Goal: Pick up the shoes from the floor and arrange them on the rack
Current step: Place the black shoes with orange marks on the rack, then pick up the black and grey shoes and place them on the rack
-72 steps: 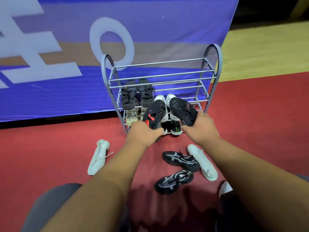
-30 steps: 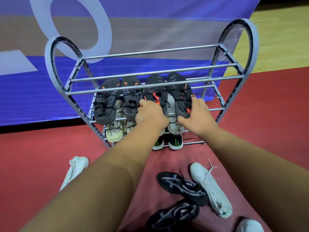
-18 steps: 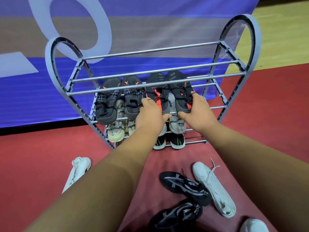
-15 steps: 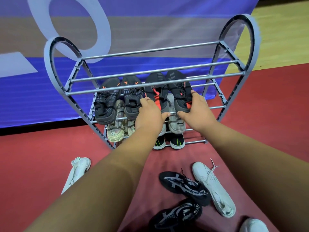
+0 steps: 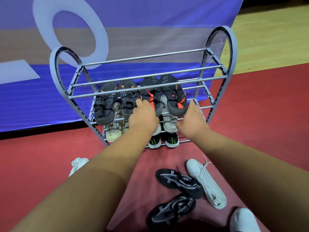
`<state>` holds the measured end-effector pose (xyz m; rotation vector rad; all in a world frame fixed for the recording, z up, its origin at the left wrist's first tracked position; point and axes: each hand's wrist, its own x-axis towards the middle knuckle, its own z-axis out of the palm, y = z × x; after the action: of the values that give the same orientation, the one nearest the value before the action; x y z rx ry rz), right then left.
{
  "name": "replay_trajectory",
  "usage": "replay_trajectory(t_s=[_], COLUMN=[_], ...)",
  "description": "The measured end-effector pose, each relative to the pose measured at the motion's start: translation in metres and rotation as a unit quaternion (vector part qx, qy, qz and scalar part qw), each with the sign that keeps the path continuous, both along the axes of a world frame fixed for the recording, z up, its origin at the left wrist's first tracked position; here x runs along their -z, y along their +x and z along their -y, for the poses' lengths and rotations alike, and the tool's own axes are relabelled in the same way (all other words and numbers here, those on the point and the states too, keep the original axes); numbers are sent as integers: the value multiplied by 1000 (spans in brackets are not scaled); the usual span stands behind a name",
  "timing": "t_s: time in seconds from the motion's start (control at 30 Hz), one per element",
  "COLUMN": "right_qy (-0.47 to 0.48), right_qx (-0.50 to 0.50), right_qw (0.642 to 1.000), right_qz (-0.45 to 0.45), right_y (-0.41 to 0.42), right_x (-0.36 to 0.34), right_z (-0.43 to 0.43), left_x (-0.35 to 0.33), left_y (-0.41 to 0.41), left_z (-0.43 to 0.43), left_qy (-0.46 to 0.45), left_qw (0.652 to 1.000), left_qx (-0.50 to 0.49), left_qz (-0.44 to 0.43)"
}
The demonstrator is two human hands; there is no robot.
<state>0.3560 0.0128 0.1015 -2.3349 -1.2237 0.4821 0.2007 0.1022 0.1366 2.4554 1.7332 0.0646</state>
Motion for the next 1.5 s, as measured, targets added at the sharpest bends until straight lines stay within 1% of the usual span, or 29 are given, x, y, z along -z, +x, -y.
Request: replay_trajectory(t_s=[0.07,0.1,0.2,0.27,0.4,0.53,0.6,0.7,0.8,0.9,1.03,1.1,1.23,1.3,1.37,1.43,1.47,1.5], right_qy=[-47,-64,-85,-91,-107,-150,-178,-245,-272,-288,-314,-321,-313,-314,-323,-324,-324,-325], right_qx=[-26,-45,-88,-88,-76,-76,-93,-132,-165,-174,-174,-177,-182,-183,-175,-156,-147,-136], right_qw=[998,997,992,992,991,985,979,960,948,941,933,929,930,929,926,929,931,933], right_qz=[19,23,27,14,-10,-28,-19,-6,4,23,38,46,61,74,92,91,85,77], right_y=[-2,-3,-9,-16,-25,-24,-23,-25,-29,-32,-31,-29,-26,-29,-36,-47,-54,-61], right_x=[-5,-7,-2,12,60,123,156,188,208,226,241,245,249,251,255,260,263,266], right_z=[12,18,37,52,84,114,128,144,150,149,142,138,135,138,141,146,149,152], left_x=[-7,-8,-5,5,63,134,171,222,262,291,318,324,325,322,318,309,304,302], left_y=[-4,-7,-16,-23,-34,-41,-44,-49,-55,-63,-81,-87,-92,-94,-100,-107,-110,-113], left_z=[10,15,33,49,79,102,115,139,170,195,215,220,212,192,165,144,139,138], left_qy=[-18,-33,-87,-125,-192,-250,-295,-342,-372,-363,-310,-282,-235,-193,-152,-119,-116,-131], left_qw=[1000,999,991,985,974,962,950,936,921,914,910,913,924,925,922,933,944,956], left_qx=[-5,7,98,115,113,102,97,78,92,130,185,214,239,256,265,216,160,95], left_qz=[3,-4,-34,-26,-32,-29,-25,-21,-68,-128,-203,-203,-183,-201,-238,-264,-265,-245])
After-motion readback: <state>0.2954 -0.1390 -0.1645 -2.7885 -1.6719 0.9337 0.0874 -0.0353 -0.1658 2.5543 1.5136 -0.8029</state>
